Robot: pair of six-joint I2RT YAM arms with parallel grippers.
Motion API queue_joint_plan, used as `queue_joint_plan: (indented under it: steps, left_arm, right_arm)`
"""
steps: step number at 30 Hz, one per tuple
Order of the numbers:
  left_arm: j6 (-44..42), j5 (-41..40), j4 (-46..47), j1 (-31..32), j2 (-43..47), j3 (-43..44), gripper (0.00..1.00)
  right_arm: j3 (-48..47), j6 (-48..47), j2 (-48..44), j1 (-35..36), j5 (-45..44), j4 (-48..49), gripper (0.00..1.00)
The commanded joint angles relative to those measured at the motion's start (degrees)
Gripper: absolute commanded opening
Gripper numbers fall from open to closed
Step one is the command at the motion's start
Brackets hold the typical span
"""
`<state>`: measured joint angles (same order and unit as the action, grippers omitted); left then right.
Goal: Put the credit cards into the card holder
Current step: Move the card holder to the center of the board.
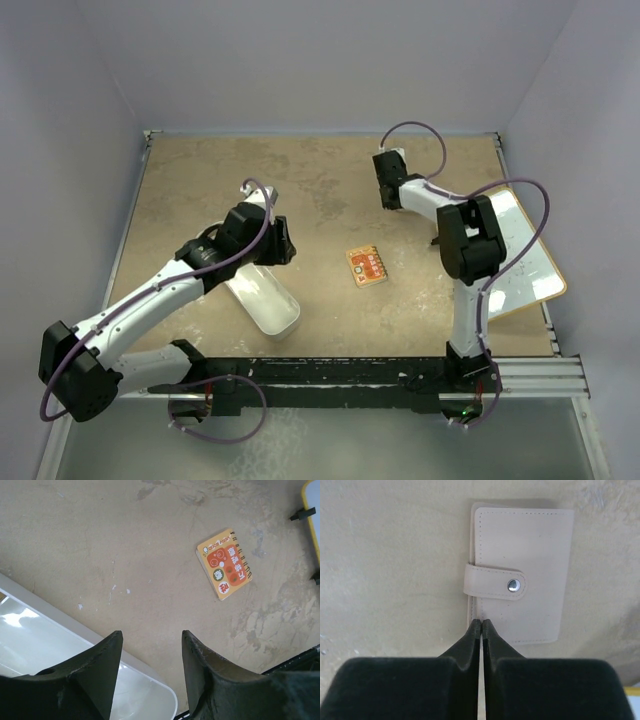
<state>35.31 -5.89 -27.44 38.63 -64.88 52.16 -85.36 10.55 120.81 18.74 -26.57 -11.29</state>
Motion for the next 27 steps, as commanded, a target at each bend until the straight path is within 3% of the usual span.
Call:
queue_joint_plan:
  steps: [1, 11, 22, 27]
  left_arm:
    - [-0.40, 2.16, 0.97, -0.31, 1.07, 1.96, 0.48]
    - [2.05, 4.86, 5.05, -0.16, 0.35, -0.21, 0.45]
    - [3.98, 6.09, 7.00, 2.73, -2.71, 0.89, 0.43]
    - [5.23, 4.72, 7.62, 5.17, -4.48, 1.39, 0.43]
  right_arm:
    - [4.54, 0.80, -4.71, 0.04, -0.14, -0.35, 0.00]
    - [17.37, 4.04, -18.22, 0.79, 4.93, -3.49, 0.00]
    - [31.68, 12.23, -35.66, 4.04, 6.01, -14.71, 0.00]
    - [37.79, 18.25, -44.48, 8.76, 7.82, -19.97, 0.00]
